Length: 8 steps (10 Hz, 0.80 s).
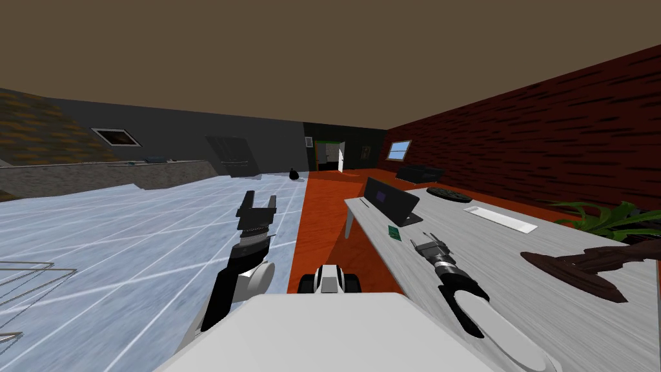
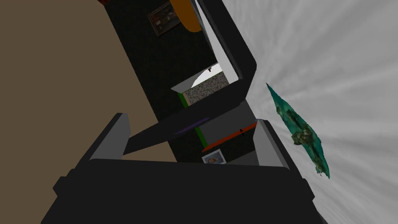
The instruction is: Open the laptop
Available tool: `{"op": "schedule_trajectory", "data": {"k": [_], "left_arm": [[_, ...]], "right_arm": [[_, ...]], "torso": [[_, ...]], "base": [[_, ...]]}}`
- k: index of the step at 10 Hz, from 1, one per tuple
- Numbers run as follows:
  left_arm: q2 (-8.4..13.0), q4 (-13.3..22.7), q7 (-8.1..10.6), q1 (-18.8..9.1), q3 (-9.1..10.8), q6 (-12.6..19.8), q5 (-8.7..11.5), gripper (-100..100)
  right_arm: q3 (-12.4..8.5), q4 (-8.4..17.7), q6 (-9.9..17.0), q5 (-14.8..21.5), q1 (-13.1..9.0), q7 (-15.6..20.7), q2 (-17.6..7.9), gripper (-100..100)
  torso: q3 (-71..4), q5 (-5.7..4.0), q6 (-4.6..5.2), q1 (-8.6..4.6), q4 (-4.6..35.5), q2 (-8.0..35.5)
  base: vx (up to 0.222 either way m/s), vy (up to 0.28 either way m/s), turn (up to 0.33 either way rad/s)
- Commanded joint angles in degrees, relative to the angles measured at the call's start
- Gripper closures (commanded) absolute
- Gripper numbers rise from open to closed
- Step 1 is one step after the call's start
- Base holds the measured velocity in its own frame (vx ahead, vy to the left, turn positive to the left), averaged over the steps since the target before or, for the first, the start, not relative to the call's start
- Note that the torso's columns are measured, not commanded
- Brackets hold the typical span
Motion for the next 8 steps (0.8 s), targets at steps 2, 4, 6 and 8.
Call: {"op": "schedule_trajectory", "data": {"k": [2,4,6,8], "left_arm": [[0.00,0.00,0.00,-0.01,0.00,0.00,0.00,0],[0.00,0.00,0.00,0.00,0.00,0.00,0.00,0],[0.00,0.00,0.00,0.00,0.00,0.00,0.00,0],[0.00,0.00,0.00,0.00,0.00,0.00,0.00,0]], "right_arm": [[0.06,2.38,3.29,6.37,0.64,-0.63,-2.38,-100],[-0.23,4.24,5.63,9.58,1.17,-0.41,-4.42,-100],[-0.23,4.24,5.63,12.57,1.17,-0.41,-4.42,-100],[-0.51,6.05,7.88,16.49,1.70,-0.19,-6.42,-100]], "torso": [[0.00,0.01,-0.05,0.00,0.01,0.01],[0.01,0.01,0.01,0.03,0.01,0.02],[0.01,0.00,0.00,0.00,0.00,0.00],[0.01,0.01,-0.05,0.01,0.01,0.02]], "base": [[0.005,-0.017,0.116],[0.005,-0.013,0.056],[0.004,-0.015,0.037],[0.001,-0.016,0.110]]}}
